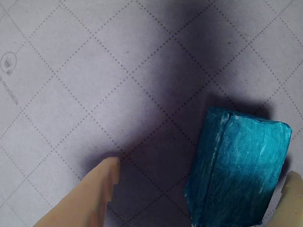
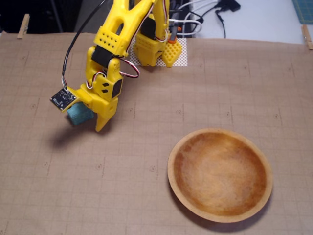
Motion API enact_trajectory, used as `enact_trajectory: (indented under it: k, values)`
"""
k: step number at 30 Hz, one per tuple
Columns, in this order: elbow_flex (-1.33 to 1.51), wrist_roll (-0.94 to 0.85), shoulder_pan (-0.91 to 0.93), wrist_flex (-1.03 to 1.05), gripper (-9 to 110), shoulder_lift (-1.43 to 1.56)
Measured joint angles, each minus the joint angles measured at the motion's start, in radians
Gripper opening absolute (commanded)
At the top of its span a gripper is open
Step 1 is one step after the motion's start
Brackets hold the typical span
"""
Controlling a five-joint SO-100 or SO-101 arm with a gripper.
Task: Grasp a blue block and put it in the bowl.
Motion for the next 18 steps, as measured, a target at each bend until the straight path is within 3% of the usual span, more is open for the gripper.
enact_trajectory:
  k: [18]
  values:
    - [0.000,0.123,0.026,0.000,43,0.000]
